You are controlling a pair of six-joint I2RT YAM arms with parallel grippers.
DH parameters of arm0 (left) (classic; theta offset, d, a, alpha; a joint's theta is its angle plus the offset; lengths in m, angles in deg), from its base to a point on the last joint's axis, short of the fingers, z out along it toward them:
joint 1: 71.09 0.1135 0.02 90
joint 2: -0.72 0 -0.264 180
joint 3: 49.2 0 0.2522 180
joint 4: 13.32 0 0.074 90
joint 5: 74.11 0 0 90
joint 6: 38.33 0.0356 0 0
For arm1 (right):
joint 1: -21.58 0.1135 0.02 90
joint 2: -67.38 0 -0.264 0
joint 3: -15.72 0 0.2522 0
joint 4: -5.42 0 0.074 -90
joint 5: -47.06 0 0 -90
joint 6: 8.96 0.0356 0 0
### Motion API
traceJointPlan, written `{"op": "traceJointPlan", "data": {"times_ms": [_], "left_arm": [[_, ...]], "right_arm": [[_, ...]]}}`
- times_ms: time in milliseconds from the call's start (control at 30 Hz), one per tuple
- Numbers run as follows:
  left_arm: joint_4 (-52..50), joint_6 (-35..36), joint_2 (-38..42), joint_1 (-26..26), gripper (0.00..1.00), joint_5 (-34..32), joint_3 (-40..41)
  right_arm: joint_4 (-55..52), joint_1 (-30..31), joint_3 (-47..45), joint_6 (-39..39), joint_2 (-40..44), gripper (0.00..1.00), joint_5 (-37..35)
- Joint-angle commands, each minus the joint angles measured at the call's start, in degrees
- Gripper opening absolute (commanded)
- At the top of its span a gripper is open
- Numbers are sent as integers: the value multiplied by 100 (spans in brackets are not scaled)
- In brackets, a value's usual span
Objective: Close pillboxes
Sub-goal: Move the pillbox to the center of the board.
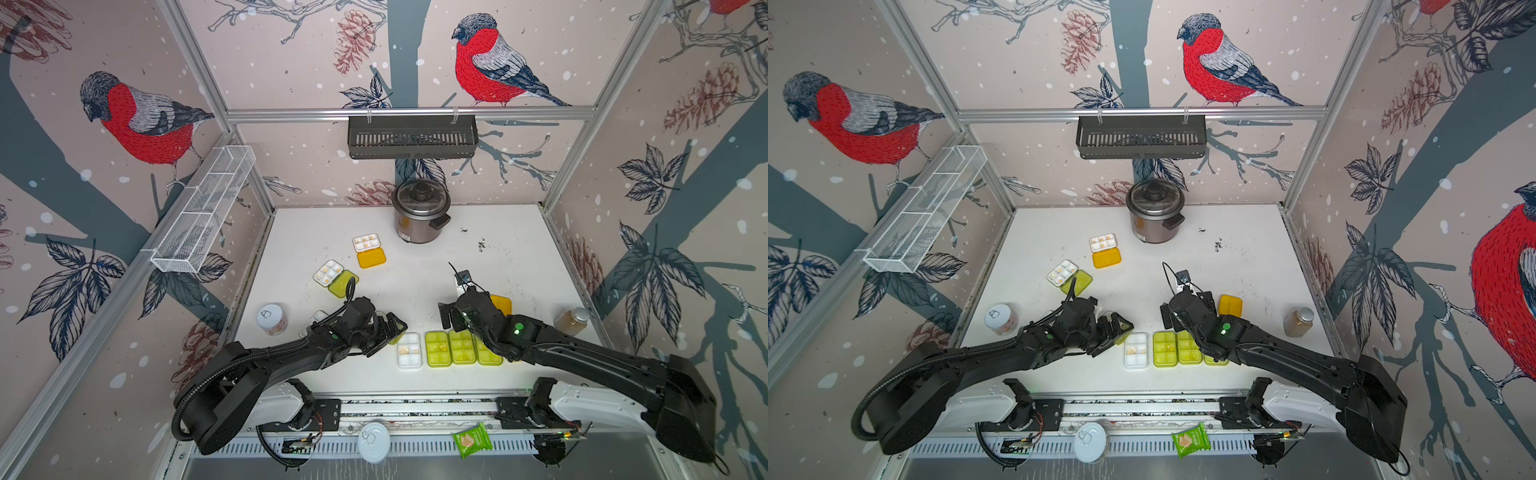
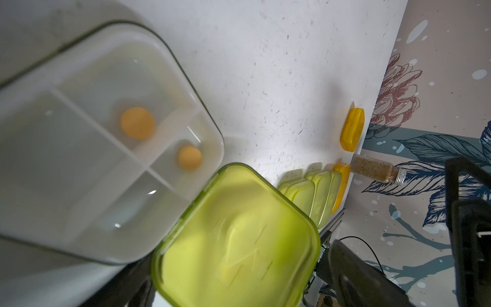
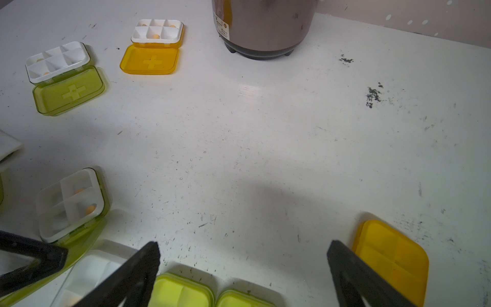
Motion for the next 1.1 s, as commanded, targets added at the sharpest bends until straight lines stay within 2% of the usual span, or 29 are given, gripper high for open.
{"op": "traceJointPlan", "data": {"times_ms": [0, 700, 900, 1067], "left_arm": [[153, 47, -149, 7, 97, -110, -182], [763, 440, -1166, 148, 97, 38, -1074], [579, 628, -1052, 260, 97, 70, -1262], [433, 664, -659, 343, 97, 116, -1140]], "right_arm": [[58, 4, -8, 7, 27, 100, 20], [-21, 8, 53, 41, 69, 100, 75], [-131, 10, 157, 42, 31, 100, 117], [-197, 10, 244, 43, 15, 100, 196]]}}
